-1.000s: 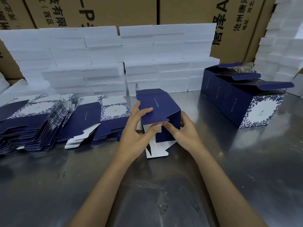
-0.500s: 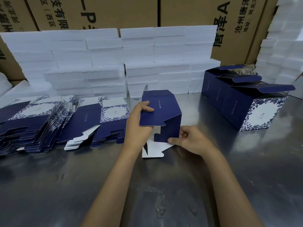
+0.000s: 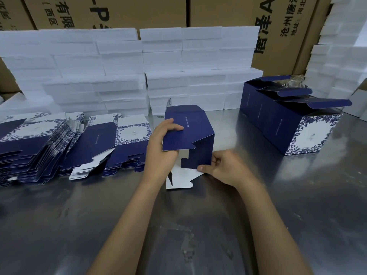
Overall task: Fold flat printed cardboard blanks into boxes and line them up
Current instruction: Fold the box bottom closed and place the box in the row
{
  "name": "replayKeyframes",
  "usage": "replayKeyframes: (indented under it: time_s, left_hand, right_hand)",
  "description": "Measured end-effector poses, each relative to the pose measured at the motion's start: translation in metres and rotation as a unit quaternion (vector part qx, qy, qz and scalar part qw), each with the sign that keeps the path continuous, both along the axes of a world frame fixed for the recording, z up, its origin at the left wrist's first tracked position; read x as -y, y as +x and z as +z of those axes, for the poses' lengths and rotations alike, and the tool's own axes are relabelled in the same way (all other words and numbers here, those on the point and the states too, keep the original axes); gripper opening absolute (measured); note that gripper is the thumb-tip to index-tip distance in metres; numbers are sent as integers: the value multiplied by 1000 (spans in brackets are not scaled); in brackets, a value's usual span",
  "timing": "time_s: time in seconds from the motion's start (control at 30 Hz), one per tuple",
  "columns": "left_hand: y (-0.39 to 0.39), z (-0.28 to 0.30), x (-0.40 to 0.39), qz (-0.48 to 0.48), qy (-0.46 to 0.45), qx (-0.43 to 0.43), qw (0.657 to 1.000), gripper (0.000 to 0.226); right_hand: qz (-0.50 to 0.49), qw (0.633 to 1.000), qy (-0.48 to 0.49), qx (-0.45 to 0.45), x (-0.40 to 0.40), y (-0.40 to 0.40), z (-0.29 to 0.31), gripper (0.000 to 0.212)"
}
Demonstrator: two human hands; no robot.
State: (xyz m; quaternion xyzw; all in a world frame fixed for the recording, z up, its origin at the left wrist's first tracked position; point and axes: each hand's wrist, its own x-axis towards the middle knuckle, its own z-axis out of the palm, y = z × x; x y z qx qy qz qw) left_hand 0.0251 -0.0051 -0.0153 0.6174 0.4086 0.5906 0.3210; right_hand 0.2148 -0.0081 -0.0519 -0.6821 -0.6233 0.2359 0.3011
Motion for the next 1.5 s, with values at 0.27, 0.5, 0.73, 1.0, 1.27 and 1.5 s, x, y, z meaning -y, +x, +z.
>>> replayKeyframes:
  time_s: [0.27, 0.5, 0.73, 1.0, 1.27, 1.5]
  left_hand:
    - [-3, -3, -3, -7, 20, -5, 1000, 35]
    - [-4, -4, -2, -7, 33, -21, 999, 36]
    - [-4, -3, -3, -4, 38, -26, 999, 37]
    - [-5, -4, -4, 2, 43, -30, 999, 40]
    - [-5, -4, -3, -8, 38, -14, 999, 38]
    - [-6, -5, -5, -7, 32, -2, 999, 36]
  right_hand:
    - [-1, 1000, 1, 15, 0, -4, 0, 48]
    - [-1, 1000, 9, 8, -2, -6, -1, 36]
    - [-22, 1000, 22, -1, 0, -6, 2, 45]
    - [-30, 998, 47, -2, 2, -10, 5, 43]
    - [-16, 997, 79, -18, 2, -10, 7, 42]
    - [-13, 992, 125, -30, 4, -12, 11, 44]
